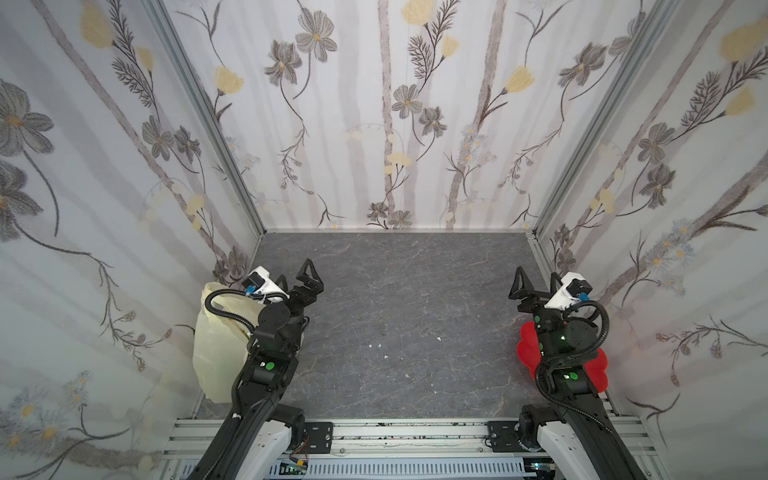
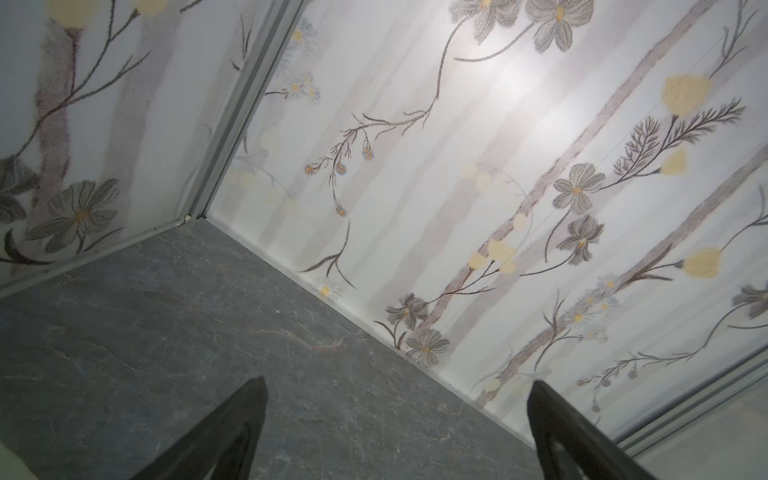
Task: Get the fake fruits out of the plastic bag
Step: 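Reach the left gripper to the yellow bag's handles and grasp them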
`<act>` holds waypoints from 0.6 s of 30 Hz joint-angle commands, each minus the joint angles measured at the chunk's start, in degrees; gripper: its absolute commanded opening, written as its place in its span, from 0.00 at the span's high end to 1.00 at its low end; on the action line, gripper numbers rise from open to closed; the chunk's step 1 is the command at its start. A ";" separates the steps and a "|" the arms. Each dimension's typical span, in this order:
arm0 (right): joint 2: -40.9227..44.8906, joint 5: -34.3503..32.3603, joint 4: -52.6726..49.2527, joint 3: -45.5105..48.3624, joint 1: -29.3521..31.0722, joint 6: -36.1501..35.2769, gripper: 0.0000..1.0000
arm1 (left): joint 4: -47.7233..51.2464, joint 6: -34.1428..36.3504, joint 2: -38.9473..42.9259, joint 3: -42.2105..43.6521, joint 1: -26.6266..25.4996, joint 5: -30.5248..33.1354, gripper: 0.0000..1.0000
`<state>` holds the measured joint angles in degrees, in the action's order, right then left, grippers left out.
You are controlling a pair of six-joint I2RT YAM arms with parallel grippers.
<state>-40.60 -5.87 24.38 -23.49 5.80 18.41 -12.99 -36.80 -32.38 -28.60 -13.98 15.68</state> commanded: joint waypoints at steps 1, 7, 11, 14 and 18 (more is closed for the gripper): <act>3.03 4.78 -12.11 0.18 -0.81 8.39 0.00 | 6.52 -3.82 7.18 -0.36 0.75 -7.03 0.00; 6.06 7.75 -14.91 1.32 -0.88 8.04 0.00 | 31.71 2.20 -2.17 -24.51 -0.49 -13.20 0.00; 4.73 7.91 -14.83 1.38 -0.89 8.11 0.00 | 49.66 4.62 -6.11 -41.14 -1.06 0.20 0.00; 3.07 7.64 -14.68 1.40 -0.88 8.32 0.00 | 58.90 7.78 -7.58 -48.66 -1.08 19.08 0.00; 1.51 7.63 -13.00 2.56 -0.90 8.89 0.00 | 62.04 9.55 -6.98 -47.48 -1.11 39.20 0.00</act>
<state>-38.39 1.37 10.15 -21.54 4.91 26.41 39.75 -29.69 -39.35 -76.71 -15.09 35.16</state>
